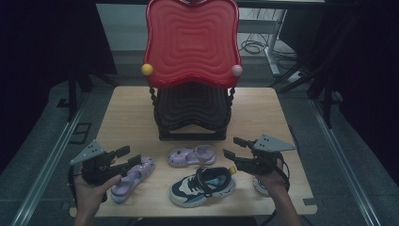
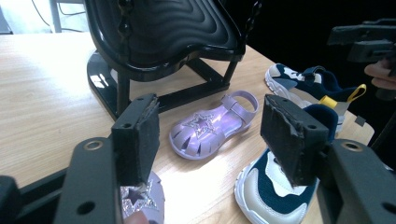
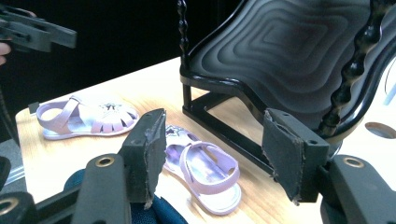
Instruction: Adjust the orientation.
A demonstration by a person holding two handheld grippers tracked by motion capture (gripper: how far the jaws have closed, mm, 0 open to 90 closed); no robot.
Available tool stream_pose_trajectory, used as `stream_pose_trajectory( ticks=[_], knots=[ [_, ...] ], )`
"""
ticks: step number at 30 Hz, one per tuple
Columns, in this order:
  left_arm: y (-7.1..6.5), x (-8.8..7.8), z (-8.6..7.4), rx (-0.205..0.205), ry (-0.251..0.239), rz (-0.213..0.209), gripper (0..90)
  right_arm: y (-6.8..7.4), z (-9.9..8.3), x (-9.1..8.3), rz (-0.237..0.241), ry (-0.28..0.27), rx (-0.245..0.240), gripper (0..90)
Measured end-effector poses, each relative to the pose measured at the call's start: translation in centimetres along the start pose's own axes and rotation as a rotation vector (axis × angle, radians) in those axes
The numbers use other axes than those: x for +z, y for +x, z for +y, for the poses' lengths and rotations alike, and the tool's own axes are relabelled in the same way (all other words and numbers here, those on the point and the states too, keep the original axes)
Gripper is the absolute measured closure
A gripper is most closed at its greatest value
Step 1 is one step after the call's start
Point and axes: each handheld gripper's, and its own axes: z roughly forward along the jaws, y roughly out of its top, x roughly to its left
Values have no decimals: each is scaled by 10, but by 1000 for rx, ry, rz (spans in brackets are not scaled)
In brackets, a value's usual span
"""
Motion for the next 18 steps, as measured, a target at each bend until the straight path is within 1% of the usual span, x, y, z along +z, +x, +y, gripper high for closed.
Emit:
stream_pose_trajectory(
  ticks=[2,5,6,7,8,9,15,18],
  knots=[
    [3,1,-2,-13,12,13,447,-2,-2,2,2,22,8,400],
    [5,7,-6,-14,44,13,539,-3,-4,5,-9,38,4,399],
    [5,7,-6,-14,44,13,563,-3,-4,5,-9,38,4,399],
    [5,10,-7,-10,62,16,563,-3,-4,6,-9,45,8,398],
    [5,13,-8,-6,75,15,597,-3,-5,6,-10,45,5,398],
    [4,16,-10,3,97,7,651,-4,-6,8,-14,53,-2,396],
    [6,20,-16,8,145,3,774,-4,-11,10,-35,83,0,394],
    [7,19,-20,11,166,8,818,-3,-12,9,-44,73,3,395]
  ],
)
